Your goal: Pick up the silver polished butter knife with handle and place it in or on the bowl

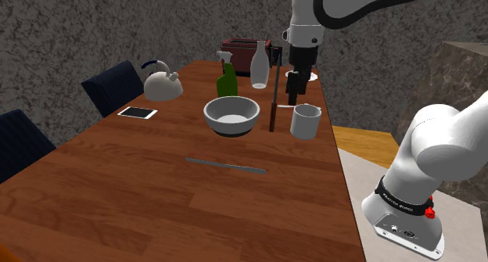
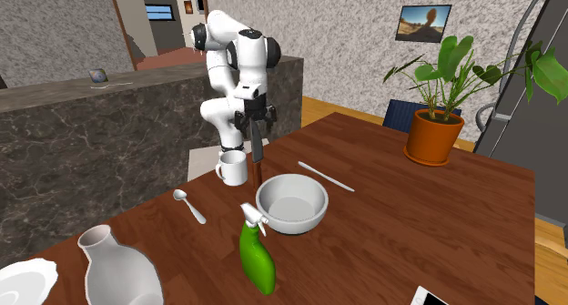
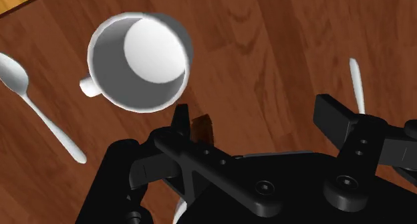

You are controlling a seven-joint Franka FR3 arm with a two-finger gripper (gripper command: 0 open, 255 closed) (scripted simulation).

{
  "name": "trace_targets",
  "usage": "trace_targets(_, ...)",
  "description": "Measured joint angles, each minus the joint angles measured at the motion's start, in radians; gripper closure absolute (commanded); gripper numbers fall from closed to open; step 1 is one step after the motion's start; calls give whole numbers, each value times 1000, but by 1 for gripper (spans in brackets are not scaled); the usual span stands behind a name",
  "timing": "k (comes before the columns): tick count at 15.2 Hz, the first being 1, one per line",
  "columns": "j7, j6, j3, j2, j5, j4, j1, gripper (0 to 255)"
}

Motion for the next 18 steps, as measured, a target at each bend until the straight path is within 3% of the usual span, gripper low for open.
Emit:
trace_targets(10,53,186,141,278,26,90,93,0)
trace_targets(18,115,286,240,537,-28,240,154,0)
